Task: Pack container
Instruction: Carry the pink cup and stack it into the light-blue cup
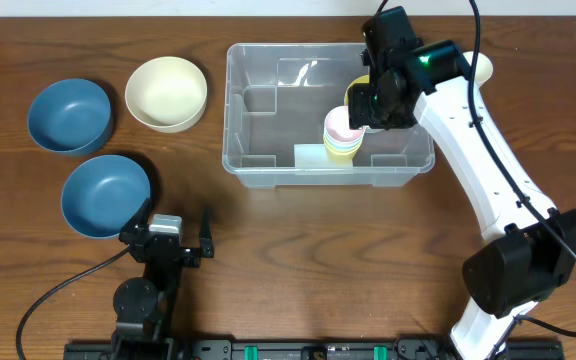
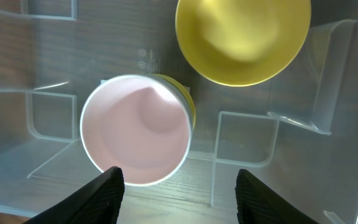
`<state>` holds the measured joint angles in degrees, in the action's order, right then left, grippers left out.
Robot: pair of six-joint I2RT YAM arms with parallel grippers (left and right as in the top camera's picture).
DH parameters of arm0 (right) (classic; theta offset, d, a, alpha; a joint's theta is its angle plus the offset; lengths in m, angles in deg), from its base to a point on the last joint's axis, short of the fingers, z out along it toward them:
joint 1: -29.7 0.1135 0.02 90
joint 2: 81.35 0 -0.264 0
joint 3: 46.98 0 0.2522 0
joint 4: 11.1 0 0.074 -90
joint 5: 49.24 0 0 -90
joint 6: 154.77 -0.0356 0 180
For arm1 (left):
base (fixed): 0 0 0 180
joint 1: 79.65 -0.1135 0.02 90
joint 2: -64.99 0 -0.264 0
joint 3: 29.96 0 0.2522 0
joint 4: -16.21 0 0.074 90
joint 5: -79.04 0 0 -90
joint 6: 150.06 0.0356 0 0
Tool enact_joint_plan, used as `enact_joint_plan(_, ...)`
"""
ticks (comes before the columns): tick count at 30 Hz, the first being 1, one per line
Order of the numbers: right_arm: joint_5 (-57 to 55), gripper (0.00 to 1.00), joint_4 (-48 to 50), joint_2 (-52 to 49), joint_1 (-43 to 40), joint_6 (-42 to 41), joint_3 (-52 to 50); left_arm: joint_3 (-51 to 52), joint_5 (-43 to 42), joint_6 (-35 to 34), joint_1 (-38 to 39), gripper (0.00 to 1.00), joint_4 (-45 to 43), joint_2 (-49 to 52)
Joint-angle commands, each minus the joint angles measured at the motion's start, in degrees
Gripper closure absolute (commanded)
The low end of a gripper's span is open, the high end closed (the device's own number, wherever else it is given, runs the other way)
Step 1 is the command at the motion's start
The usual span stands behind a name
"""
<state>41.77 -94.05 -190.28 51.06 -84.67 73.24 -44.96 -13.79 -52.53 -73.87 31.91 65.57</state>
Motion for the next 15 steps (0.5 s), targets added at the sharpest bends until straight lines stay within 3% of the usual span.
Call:
enact_joint_plan(1,-0.83,0.42,0.76,2.01,-1.55,0.24,2.95,1.01,0.70,0.55,-0.24,0.02,2.03,-0.28)
enact_joint_plan(15,-0.28,0.42,11.34,-1.73,-25.07,-1.07,5.40,1.01,0.70,0.55,-0.24,0.02,2.03,-0.28)
